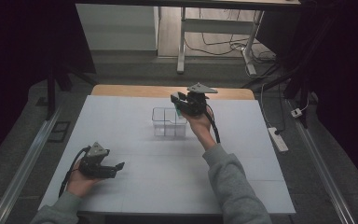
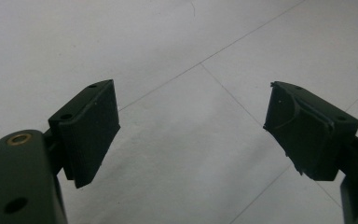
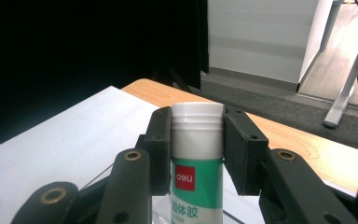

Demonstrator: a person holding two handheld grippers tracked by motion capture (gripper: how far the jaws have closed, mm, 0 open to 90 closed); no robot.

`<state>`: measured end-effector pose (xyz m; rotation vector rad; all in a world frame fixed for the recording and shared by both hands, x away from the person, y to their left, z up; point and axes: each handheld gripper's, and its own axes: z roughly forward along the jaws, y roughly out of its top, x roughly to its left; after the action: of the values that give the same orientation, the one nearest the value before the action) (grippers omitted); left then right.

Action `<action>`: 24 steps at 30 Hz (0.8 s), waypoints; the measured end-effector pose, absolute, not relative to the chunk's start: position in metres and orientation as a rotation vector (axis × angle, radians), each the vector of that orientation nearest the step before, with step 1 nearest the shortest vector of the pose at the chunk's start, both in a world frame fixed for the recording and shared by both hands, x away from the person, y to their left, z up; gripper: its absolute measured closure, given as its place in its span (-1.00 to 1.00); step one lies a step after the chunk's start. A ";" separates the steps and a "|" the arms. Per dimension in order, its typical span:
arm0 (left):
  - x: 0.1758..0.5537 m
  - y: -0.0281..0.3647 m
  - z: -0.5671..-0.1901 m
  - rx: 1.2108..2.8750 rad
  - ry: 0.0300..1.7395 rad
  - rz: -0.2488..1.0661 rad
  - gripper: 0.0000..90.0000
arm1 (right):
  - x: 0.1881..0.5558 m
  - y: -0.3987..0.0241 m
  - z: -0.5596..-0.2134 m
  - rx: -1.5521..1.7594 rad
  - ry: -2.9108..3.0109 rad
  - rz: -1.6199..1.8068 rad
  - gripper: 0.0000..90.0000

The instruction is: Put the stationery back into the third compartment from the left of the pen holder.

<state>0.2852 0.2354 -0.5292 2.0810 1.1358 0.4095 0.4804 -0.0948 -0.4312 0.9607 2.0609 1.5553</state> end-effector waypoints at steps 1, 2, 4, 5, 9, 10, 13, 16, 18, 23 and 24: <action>0.285 0.235 -0.529 2.082 1.136 0.407 -0.62 | 0.482 -0.096 -0.433 0.969 2.063 1.545 0.41; 0.285 0.235 -0.529 2.083 1.135 0.407 -0.62 | 0.482 -0.096 -0.433 0.969 2.063 1.545 0.41; 0.285 0.236 -0.529 2.084 1.133 0.404 -0.62 | 0.483 -0.098 -0.435 0.985 2.066 1.546 0.41; 0.285 0.236 -0.529 2.085 1.133 0.405 -0.62 | 0.484 -0.098 -0.436 0.988 2.066 1.543 0.38; 0.285 0.235 -0.529 2.084 1.132 0.399 -0.62 | 0.481 -0.101 -0.435 0.978 2.062 1.535 0.01; 0.285 0.235 -0.529 2.085 1.131 0.397 -0.62 | 0.480 -0.102 -0.434 0.980 2.059 1.547 0.00; 0.285 0.235 -0.529 2.086 1.129 0.396 -0.62 | 0.476 -0.104 -0.429 0.960 2.061 1.559 -0.01; 0.285 0.235 -0.529 2.087 1.126 0.398 -0.62 | 0.474 -0.105 -0.428 0.939 2.068 1.551 0.01; 0.285 0.235 -0.529 2.085 1.128 0.397 -0.62 | 0.472 -0.106 -0.427 0.931 2.076 1.550 0.01; 0.285 0.235 -0.529 2.085 1.130 0.399 -0.62 | 0.470 -0.109 -0.427 0.916 2.097 1.538 0.01; 0.285 0.235 -0.529 2.085 1.130 0.399 -0.62 | 0.470 -0.109 -0.427 0.915 2.101 1.538 0.01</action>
<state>0.2853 0.2352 -0.5291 2.0850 1.1301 0.3990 0.4699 -0.1089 -0.4266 0.9147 2.1007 1.5375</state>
